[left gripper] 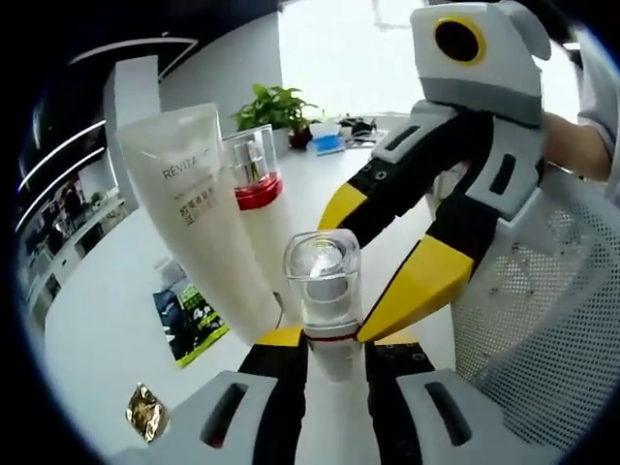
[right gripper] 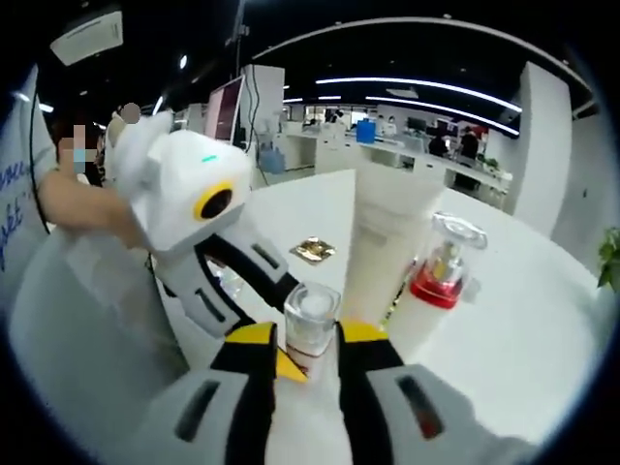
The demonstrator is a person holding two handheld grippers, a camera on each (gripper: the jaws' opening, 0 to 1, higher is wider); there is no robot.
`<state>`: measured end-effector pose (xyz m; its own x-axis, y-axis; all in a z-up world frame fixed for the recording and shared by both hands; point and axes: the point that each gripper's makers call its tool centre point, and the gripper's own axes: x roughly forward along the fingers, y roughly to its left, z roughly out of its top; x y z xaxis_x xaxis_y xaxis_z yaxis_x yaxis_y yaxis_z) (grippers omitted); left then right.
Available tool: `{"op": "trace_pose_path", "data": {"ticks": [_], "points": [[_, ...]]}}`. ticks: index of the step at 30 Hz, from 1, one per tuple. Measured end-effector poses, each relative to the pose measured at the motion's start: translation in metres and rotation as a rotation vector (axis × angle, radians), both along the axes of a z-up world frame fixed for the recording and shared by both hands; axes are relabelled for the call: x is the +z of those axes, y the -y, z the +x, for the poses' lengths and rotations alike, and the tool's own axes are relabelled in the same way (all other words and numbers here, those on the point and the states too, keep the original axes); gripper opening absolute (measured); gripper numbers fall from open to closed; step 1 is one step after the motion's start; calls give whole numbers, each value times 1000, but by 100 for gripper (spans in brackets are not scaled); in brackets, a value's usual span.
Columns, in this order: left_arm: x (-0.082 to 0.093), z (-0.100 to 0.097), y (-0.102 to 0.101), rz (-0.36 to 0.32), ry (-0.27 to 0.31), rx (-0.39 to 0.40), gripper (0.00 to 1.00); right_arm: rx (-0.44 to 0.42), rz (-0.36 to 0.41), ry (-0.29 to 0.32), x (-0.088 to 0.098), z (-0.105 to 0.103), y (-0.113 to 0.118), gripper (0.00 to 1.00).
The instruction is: Arrange the skincare products in the storage area until every visible bottle or jar stands upright without overlapping.
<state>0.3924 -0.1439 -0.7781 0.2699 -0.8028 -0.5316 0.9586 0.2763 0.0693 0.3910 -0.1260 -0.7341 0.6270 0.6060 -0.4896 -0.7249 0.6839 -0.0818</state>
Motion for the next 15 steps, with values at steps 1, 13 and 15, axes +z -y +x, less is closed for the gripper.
{"op": "trace_pose_path", "data": {"ticks": [1, 13, 15], "points": [[0, 0, 0, 3, 4, -2, 20, 0, 1, -1, 0, 0, 0, 24], [3, 1, -9, 40, 36, 8, 25, 12, -18, -30, -6, -6, 7, 23], [1, 1, -15, 62, 37, 15, 25, 14, -22, -36, -8, -6, 9, 22]]}}
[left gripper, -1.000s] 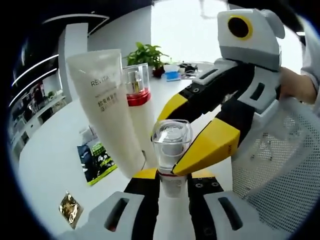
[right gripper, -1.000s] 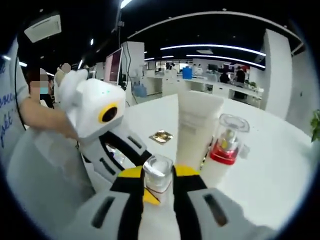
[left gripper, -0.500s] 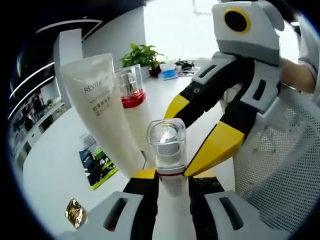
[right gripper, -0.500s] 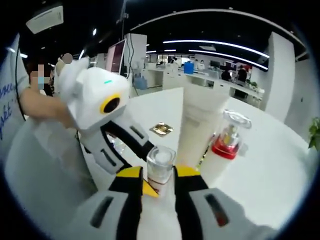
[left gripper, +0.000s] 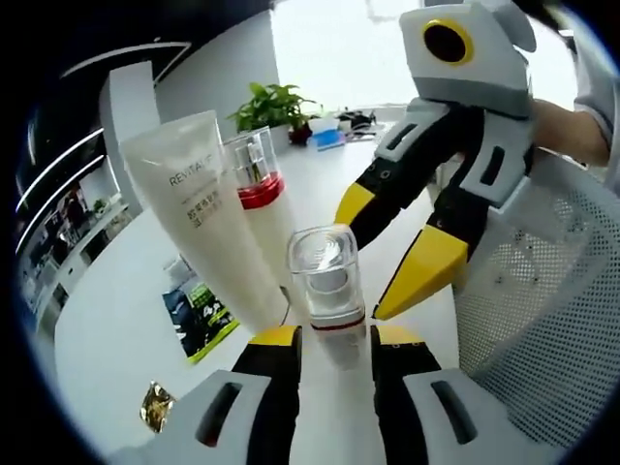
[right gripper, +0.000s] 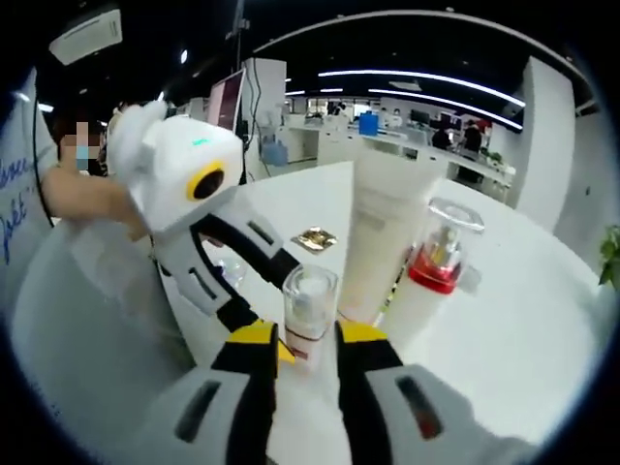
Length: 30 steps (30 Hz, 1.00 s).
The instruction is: Arrange the skincare products in the storage area until every visible bottle or jar stands upright without overlapping.
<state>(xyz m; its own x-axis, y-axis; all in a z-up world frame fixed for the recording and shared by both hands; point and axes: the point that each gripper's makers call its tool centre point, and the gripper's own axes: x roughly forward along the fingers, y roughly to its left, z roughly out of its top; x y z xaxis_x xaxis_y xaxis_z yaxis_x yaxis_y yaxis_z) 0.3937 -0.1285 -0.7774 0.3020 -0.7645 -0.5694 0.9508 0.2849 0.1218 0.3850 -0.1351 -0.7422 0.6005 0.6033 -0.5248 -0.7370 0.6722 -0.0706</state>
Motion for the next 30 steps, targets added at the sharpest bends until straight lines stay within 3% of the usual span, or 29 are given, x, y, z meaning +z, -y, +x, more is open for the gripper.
{"op": "trace_pose_path", "data": {"ticks": [11, 16, 30], "points": [[3, -11, -24, 70, -14, 15, 21, 31, -36, -31, -12, 0, 6, 21], [3, -21, -19, 61, -66, 1, 15, 51, -58, -40, -15, 1, 8, 20], [-5, -16, -5, 58, -105, 32, 14, 82, -98, -77, -25, 1, 7, 15]]}}
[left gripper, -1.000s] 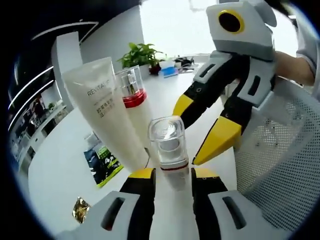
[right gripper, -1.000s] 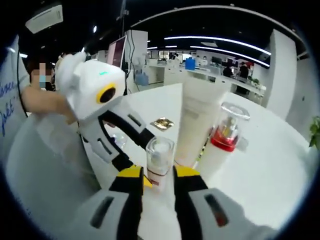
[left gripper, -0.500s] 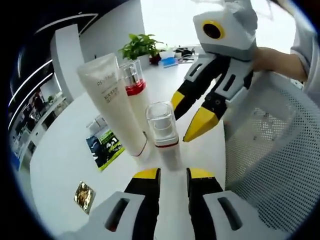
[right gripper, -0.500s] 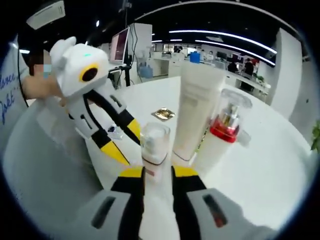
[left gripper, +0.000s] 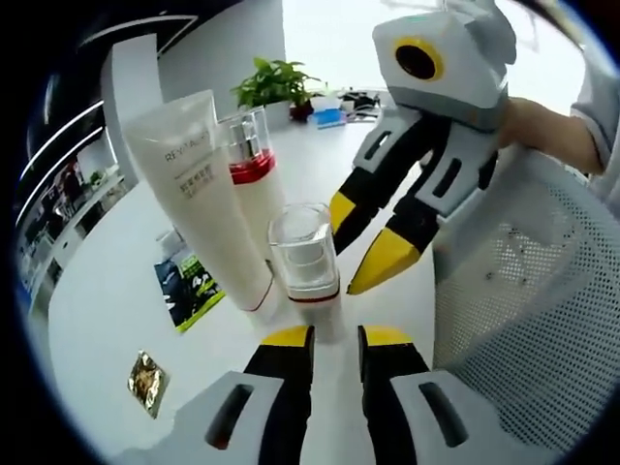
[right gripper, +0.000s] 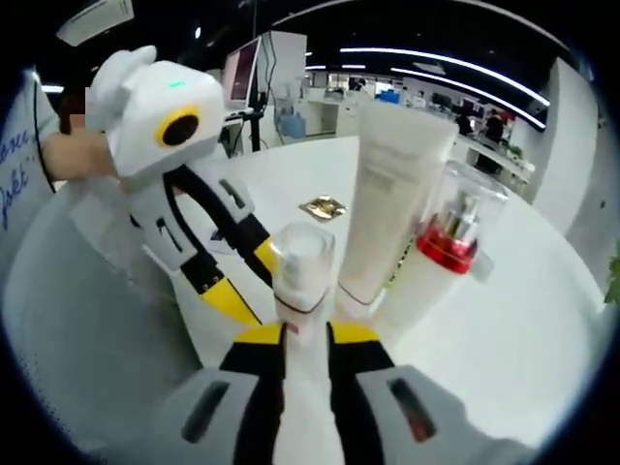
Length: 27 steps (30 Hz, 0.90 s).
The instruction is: Arrange the skincare products in the storage area until every visible bottle or jar stands upright without overlapping.
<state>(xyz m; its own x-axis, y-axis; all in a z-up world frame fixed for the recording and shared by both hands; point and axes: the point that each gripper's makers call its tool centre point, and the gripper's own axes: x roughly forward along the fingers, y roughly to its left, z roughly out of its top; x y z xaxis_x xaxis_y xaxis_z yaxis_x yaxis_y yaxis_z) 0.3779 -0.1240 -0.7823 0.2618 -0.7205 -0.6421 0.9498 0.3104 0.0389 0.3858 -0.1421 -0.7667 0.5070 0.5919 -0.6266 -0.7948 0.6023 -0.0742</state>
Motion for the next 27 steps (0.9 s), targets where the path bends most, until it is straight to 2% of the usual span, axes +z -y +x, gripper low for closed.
{"op": "trace_pose_path", "data": {"ticks": [6, 10, 27], "points": [[-1, 4, 6, -4, -6, 4, 13, -7, -5, -3, 0, 3, 2, 14], [-3, 9, 10, -2, -7, 17, 9, -7, -20, 1, -1, 4, 5, 13], [-7, 20, 31, -18, -29, 68, 3, -67, -39, -8, -5, 13, 29, 11]]}}
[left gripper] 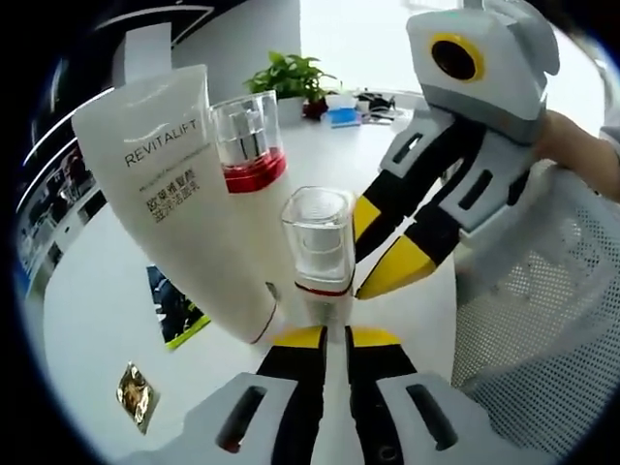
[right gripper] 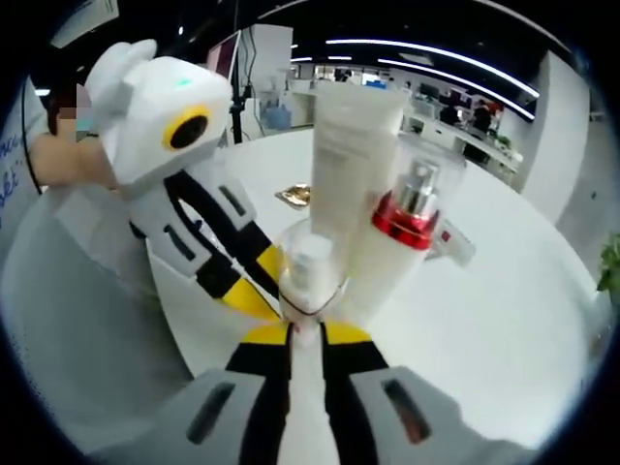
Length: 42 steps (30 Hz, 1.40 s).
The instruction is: Arrange the skincare products in the storage area until every visible bottle or jar stands upright without overlapping.
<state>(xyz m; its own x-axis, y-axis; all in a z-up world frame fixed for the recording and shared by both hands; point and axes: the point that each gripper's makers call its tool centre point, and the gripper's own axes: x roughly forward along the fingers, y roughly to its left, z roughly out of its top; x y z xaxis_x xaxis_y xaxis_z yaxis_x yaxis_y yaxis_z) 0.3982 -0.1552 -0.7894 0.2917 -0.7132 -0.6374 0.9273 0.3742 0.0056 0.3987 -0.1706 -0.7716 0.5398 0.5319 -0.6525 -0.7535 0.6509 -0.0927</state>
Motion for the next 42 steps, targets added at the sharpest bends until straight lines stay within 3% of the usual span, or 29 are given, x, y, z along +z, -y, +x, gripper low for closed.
{"op": "trace_pose_path", "data": {"ticks": [42], "points": [[-2, 14, 6, -11, -16, 51, 2, -41, -10, -21, -9, 12, 10, 6]]}}
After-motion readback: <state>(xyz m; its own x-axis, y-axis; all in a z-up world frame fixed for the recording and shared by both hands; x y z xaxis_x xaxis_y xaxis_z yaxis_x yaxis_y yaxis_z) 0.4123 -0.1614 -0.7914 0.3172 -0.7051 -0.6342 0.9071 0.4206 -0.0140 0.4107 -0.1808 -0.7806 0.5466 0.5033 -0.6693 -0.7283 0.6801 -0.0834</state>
